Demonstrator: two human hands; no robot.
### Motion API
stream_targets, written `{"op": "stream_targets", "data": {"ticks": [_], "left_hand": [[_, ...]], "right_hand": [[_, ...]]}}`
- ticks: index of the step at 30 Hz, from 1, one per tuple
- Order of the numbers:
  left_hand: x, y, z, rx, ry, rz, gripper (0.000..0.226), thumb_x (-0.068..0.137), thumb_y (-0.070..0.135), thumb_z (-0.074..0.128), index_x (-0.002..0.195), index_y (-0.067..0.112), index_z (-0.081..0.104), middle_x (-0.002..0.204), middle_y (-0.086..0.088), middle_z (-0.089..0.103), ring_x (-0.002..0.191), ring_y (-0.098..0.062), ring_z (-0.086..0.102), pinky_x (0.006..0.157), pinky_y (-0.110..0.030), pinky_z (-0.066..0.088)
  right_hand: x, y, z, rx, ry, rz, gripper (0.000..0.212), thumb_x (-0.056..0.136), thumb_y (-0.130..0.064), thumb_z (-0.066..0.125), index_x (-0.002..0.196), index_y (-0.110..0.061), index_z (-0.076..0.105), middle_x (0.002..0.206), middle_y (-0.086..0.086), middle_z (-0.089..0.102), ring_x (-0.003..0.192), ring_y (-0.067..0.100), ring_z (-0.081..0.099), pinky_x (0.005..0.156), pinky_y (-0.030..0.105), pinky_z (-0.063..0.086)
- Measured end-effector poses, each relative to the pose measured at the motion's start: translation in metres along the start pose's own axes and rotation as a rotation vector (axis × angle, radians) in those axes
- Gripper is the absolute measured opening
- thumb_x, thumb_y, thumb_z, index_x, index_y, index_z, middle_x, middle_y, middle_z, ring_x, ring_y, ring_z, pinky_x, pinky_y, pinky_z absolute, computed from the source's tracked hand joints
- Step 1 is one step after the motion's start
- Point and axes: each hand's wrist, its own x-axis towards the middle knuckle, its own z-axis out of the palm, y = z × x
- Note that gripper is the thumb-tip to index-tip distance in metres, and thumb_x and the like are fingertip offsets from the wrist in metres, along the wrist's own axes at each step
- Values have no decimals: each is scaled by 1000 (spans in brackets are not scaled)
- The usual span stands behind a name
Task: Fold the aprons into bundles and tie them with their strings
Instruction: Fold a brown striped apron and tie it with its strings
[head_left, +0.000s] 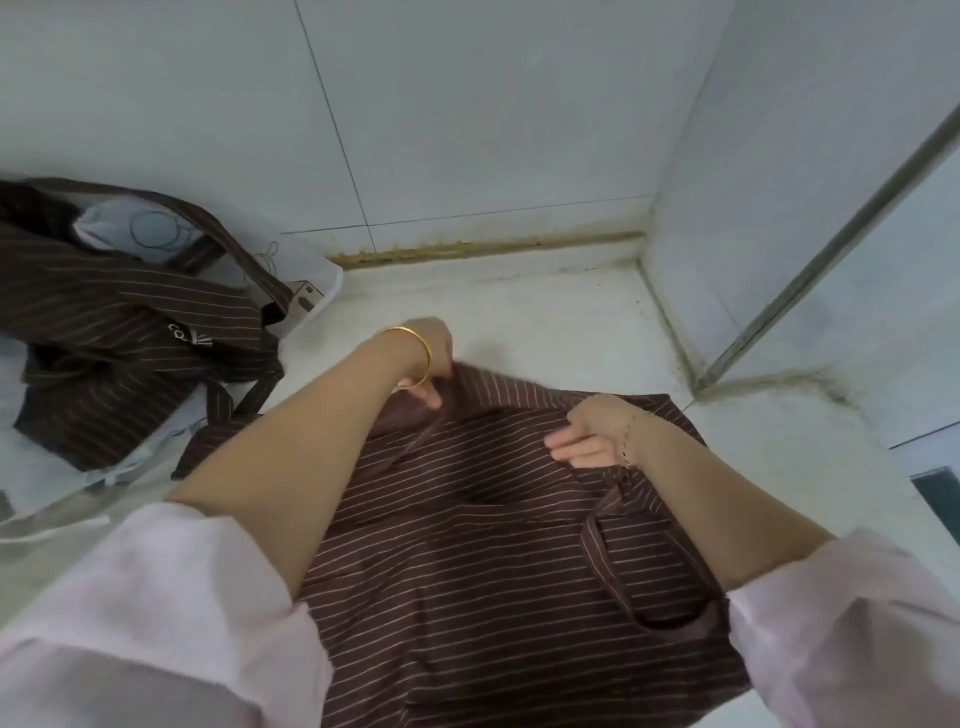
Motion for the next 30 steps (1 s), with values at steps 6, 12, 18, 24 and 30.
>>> {"op": "stream_targets", "data": {"ticks": [6, 12, 18, 24, 30], "left_hand": [[32, 1, 6, -356, 557, 20, 59, 93, 25, 55, 144, 12, 29, 153, -18, 17, 141, -34, 18, 113, -40, 22], [33, -13, 52, -134, 351, 21, 22, 91, 25, 56, 109, 13, 53, 118, -9, 44, 101, -27, 53, 90, -40, 48], [32, -32, 74, -53, 237, -246, 44, 87, 8, 56, 125, 6, 34, 129, -17, 34, 100, -33, 56, 78, -39, 48], [33, -48, 69, 75, 272, -335, 47, 87, 11, 60, 127, 7, 36, 121, -14, 41, 87, -25, 54, 62, -31, 43], [37, -62, 60, 600, 245, -23, 67, 81, 8, 65, 133, 16, 23, 119, -13, 42, 95, -24, 53, 65, -30, 41]], "right_hand": [[28, -9, 4, 252, 286, -455, 53, 90, 11, 47, 138, -10, 37, 144, 9, 38, 114, 22, 53, 99, 40, 48], [47, -11, 35, -798, 285, -767, 42, 91, -4, 47, 130, -18, 50, 136, 0, 46, 117, 15, 49, 105, 30, 40], [63, -9, 42, -1378, 420, -697, 58, 98, -36, 41, 149, -25, 16, 143, 5, 35, 125, 27, 37, 91, 39, 47], [67, -28, 51, -1438, 386, -557, 55, 96, -36, 45, 145, -21, 24, 138, 12, 35, 119, 29, 45, 86, 39, 46], [79, -55, 69, -1482, 211, -585, 66, 82, -9, 62, 139, -16, 29, 135, 14, 30, 115, 31, 44, 86, 38, 48]]}}
